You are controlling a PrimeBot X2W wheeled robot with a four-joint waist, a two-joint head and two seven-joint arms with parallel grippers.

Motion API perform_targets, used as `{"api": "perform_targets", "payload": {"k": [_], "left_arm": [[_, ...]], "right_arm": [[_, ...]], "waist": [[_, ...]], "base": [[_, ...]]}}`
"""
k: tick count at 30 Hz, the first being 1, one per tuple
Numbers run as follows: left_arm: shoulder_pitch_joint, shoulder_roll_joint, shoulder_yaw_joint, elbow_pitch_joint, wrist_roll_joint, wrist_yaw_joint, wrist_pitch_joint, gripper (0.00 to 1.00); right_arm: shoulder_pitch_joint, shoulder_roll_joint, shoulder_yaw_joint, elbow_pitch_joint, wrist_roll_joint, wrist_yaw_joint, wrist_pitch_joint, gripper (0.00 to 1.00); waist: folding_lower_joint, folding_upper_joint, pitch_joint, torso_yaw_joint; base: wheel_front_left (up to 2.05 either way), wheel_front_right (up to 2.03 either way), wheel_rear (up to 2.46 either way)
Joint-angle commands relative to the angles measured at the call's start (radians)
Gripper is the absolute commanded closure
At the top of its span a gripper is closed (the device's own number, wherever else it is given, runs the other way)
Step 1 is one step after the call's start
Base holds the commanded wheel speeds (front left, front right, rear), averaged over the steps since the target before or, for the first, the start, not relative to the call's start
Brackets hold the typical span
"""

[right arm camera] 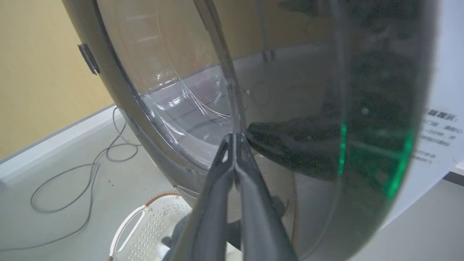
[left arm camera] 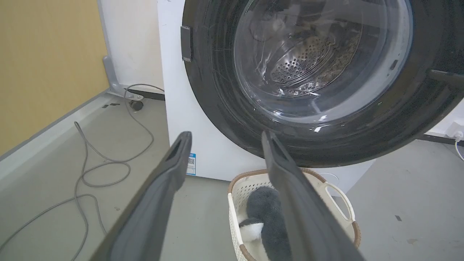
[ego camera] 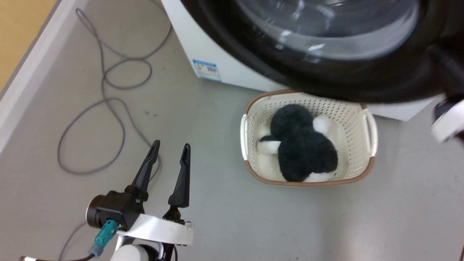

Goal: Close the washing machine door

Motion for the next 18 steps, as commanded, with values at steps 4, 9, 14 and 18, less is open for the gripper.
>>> {"api": "perform_targets", "payload": {"k": [4, 9, 14, 18], "left_arm": [[-0.03, -0.002, -0.017, -0.008, -0.019, 0.014, -0.005, 0.0], [-0.042, -0.002, -0.03, -0.009, -0.029, 0.026, -0.005, 0.0], [-0.05, -0.002, -0.037, -0.003, -0.034, 0.032, -0.005, 0.0], [-0.048, -0.002, -0.036, 0.0, -0.035, 0.037, -0.005, 0.0]], "right_arm": [[-0.118, -0.031, -0.033, 0.098, -0.007, -0.002, 0.017, 1.0], [-0.225, -0.007, -0.107, 0.205, -0.024, -0.002, 0.027, 1.0], [-0.293, 0.015, -0.148, 0.292, -0.049, -0.002, 0.029, 1.0], [-0.308, 0.03, -0.153, 0.329, -0.061, -0.002, 0.014, 1.0]], "waist": [[0.0, 0.0, 0.038, 0.028], [0.0, 0.0, 0.056, 0.039], [0.0, 0.0, 0.059, 0.045], [0.0, 0.0, 0.046, 0.041]], "base": [[0.0, 0.0, 0.0], [0.0, 0.0, 0.0], [0.0, 0.0, 0.0], [0.0, 0.0, 0.0]]}}
